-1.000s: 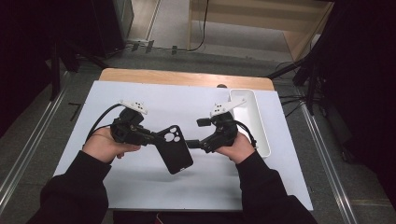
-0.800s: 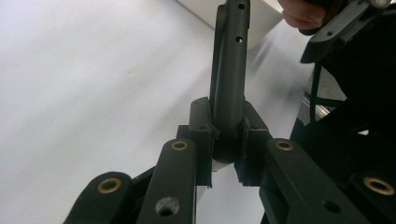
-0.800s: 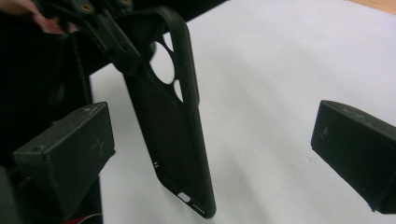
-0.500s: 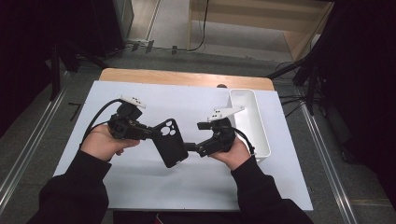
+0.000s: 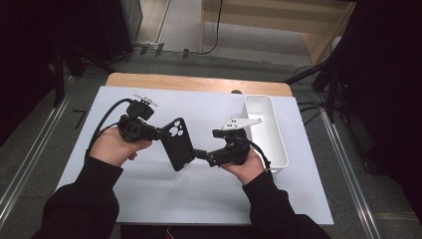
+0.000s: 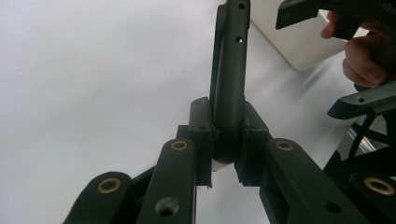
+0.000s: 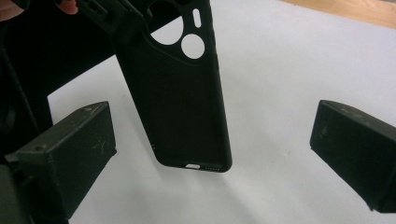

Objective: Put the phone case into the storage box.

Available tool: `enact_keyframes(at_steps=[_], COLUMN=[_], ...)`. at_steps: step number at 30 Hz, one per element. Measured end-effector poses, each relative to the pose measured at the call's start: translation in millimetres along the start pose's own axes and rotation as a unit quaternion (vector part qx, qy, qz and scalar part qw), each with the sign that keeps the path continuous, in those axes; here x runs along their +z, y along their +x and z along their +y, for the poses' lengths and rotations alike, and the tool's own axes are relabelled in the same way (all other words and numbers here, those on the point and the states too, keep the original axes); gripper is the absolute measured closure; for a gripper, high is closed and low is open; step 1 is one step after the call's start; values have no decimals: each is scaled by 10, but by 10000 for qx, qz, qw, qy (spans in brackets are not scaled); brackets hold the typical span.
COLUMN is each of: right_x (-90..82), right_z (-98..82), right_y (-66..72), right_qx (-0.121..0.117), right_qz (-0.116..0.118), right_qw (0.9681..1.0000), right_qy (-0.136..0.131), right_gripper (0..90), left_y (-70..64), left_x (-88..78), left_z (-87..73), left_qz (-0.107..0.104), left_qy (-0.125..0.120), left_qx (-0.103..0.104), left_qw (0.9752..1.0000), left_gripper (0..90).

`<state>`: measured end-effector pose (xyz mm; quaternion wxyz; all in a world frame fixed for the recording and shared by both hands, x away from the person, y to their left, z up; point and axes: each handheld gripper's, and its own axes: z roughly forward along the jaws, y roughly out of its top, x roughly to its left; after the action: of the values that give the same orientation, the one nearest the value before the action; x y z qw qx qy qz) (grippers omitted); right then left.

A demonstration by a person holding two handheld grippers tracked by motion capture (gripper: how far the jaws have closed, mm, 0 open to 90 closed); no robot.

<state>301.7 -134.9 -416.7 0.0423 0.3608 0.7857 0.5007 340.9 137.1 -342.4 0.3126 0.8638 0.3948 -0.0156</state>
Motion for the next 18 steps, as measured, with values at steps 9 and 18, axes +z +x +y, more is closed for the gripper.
enact_keyframes(at_steps=[9,18], right_x=[81,137], right_z=[-43,-77], right_y=[50,65], right_qx=[-20,-51], right_qz=[-140,-319], right_qw=[9999,9995], right_qy=[25,45], right_gripper=[0,0], left_y=[-28,-47], left_x=[48,109], left_z=[123,259], left_qz=[17,115], left_qy=[144,168], left_qx=[-157,-259], left_qw=[9998,9995], left_gripper=[791,791])
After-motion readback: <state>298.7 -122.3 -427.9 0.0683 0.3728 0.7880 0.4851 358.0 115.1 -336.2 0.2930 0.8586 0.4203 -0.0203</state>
